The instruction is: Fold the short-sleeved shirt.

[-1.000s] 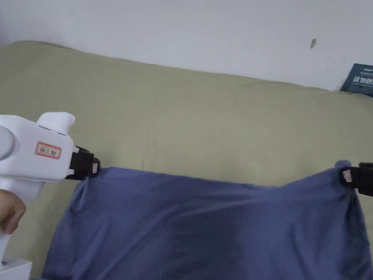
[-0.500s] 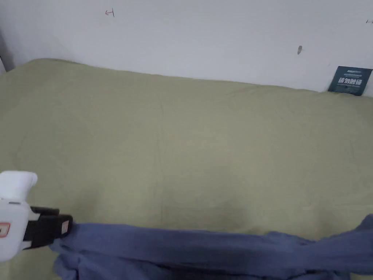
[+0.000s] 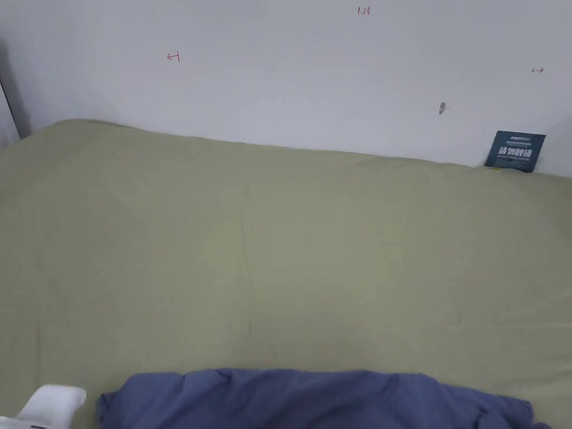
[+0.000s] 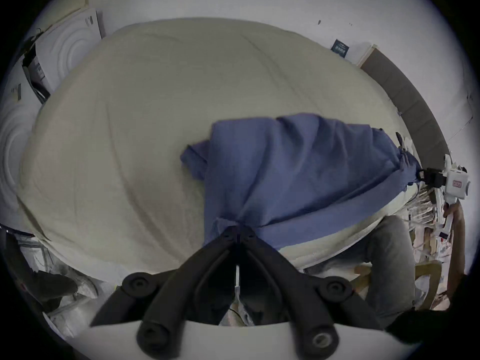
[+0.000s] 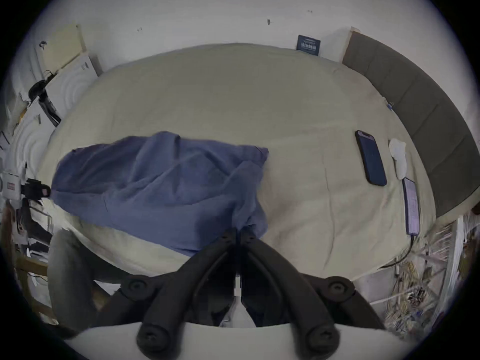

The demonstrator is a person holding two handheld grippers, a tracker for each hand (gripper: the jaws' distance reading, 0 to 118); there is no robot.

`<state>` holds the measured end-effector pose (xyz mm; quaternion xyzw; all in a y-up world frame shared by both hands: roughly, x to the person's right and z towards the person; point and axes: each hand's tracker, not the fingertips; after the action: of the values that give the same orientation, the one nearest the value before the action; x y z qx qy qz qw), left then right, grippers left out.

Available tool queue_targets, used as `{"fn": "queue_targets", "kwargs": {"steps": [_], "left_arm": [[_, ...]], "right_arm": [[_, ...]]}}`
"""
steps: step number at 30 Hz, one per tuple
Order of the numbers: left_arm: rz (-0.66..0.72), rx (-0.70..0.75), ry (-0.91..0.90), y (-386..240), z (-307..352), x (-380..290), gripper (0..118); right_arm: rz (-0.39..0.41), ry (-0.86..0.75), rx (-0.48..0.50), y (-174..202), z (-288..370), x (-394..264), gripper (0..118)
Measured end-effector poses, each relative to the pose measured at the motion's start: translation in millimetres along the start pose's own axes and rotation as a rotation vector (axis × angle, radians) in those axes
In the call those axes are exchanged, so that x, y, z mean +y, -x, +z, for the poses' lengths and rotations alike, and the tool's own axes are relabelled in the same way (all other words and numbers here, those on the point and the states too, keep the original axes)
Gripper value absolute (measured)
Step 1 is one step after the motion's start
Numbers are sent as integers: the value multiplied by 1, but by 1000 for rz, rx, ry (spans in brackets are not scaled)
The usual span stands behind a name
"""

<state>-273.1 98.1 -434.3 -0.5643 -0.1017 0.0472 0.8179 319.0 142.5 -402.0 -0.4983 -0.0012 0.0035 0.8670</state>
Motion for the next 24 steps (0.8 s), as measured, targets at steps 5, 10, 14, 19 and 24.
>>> {"fn": "queue_targets", "kwargs": {"steps": [5, 10, 14, 19, 24], "left_arm": [[38, -24, -69, -5, 28, 0, 22], [142, -68, -342, -24, 109, 16, 74], [26, -75, -607, -100, 137, 27, 74], [-7, -141, -740, -179, 114, 11, 0], [-116, -41, -793, -240, 85, -57, 0]], "right_arm": [[-102, -73, 119, 0, 34, 1, 42], [-113, -368, 178, 22, 110, 14, 82], [-60, -554, 103, 70, 136, 24, 81], [-32, -632, 28, 129, 130, 6, 5], [18, -665, -62, 177, 118, -52, 1]]}}
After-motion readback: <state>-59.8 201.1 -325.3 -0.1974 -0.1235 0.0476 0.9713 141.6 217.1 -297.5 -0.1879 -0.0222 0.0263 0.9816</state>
